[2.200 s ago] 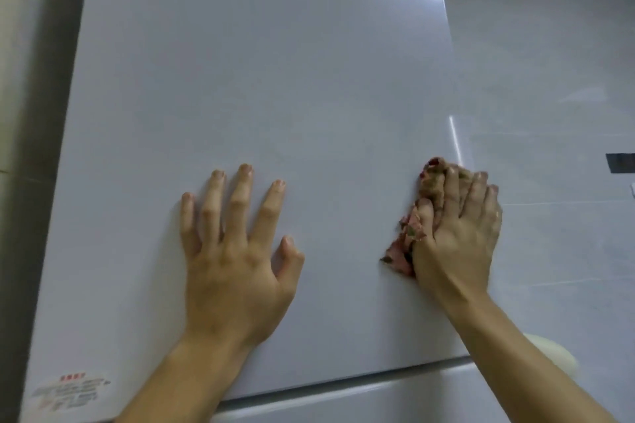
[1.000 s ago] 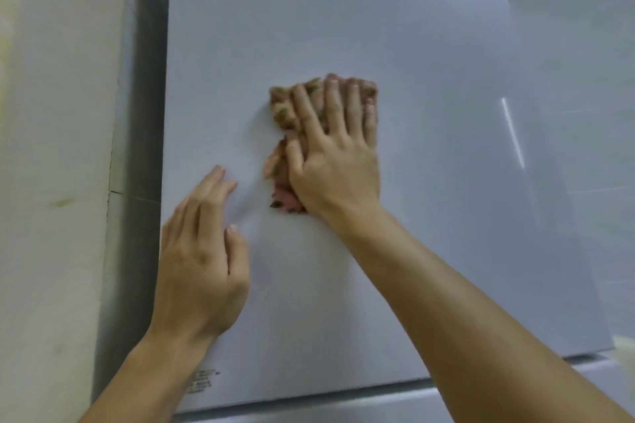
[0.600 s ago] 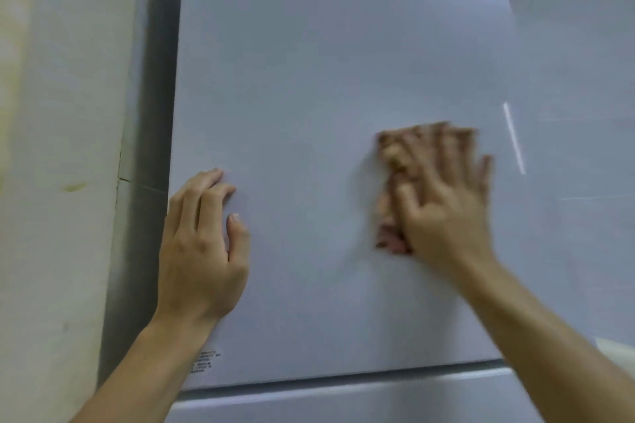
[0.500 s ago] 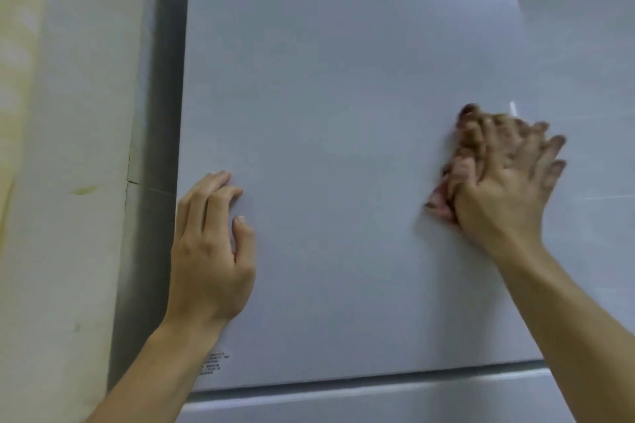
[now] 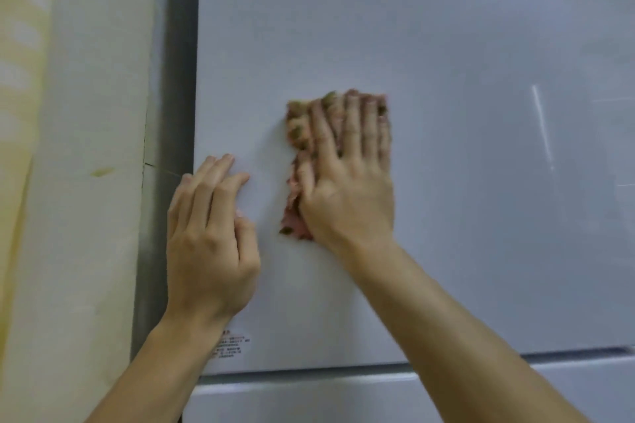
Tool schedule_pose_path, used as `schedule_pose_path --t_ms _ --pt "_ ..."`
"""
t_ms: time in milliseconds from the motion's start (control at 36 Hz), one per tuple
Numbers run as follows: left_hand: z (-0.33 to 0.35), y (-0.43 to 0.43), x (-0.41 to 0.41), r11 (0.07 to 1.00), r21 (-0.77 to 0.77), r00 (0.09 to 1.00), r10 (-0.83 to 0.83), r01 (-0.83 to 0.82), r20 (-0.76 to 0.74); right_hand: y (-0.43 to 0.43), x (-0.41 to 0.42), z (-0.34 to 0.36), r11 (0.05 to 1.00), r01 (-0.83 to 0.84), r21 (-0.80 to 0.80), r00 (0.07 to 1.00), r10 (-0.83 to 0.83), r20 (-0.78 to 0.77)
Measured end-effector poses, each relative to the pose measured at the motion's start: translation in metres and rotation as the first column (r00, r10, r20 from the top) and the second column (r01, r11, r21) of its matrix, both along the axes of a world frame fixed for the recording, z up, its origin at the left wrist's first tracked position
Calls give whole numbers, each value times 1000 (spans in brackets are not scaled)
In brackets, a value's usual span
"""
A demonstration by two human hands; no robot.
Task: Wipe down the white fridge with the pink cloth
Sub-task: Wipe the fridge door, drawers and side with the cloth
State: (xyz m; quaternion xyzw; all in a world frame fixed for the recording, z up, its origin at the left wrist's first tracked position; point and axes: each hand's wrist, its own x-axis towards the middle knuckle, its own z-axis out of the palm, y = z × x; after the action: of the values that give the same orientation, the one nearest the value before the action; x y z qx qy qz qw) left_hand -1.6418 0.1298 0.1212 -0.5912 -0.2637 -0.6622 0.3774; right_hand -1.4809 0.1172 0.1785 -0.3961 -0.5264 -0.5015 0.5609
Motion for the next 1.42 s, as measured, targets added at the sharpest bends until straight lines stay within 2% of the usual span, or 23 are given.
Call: schedule_pose_path --t_ms 83,139,222,306,389,444,528,639,694,833,972,1083,1139,1194,1306,1389,1417 --pt "-7 1 -8 1000 4 998 1 -1 67 5 -32 -32 999 -11 -53 983 20 183" --pt "-9 2 -14 1000 -22 997 7 -5 81 7 -38 -46 998 -37 -51 967 48 251" --pt "-12 5 -20 997 -59 997 50 -47 58 8 -29 -49 997 -79 -26 953 83 292" --pt "-13 6 -20 996 -85 998 18 -14 55 6 -11 -45 997 -72 -18 955 74 287" --pt "-13 4 -18 993 -114 998 -20 27 57 0 24 -38 999 35 -21 985 -31 170" --pt "-13 5 -19 991 -130 998 -24 31 54 -8 56 -32 997 80 -13 996 -80 -35" --pt "-13 8 -19 991 -124 998 -37 44 51 -18 94 -29 994 79 -77 944 -100 -315" --pt "-15 12 -19 994 -88 997 -61 66 52 -20 83 -19 990 38 -138 868 -101 -485" --pt "-15 14 -19 993 -83 995 -80 84 51 -18 61 -6 991 43 -123 858 -99 -504" --pt "-16 15 -20 984 -98 989 -143 146 37 -4 2 24 997 73 -35 952 -80 -296" --pt "-17 13 -19 954 -95 959 -279 283 57 0 -42 20 998 44 -38 999 -45 -28" --pt "-18 9 -23 899 -58 898 -428 435 102 8 -71 -19 998 -48 -30 963 55 264" --pt "-22 9 -27 897 -72 897 -428 437 111 9 -77 -47 995 1 -99 935 35 354" --pt "-27 9 -29 893 -106 898 -427 437 103 9 -76 -71 992 11 -127 922 39 385" --pt "-38 5 -23 909 -142 920 -388 391 54 -3 -35 -101 991 -81 -110 923 116 366" --pt "-40 1 -17 940 -190 959 -280 285 52 -21 40 -117 997 -32 -68 963 49 265" --pt "-40 1 -16 951 -201 972 -232 237 49 -28 69 -122 998 -13 -60 982 24 187"
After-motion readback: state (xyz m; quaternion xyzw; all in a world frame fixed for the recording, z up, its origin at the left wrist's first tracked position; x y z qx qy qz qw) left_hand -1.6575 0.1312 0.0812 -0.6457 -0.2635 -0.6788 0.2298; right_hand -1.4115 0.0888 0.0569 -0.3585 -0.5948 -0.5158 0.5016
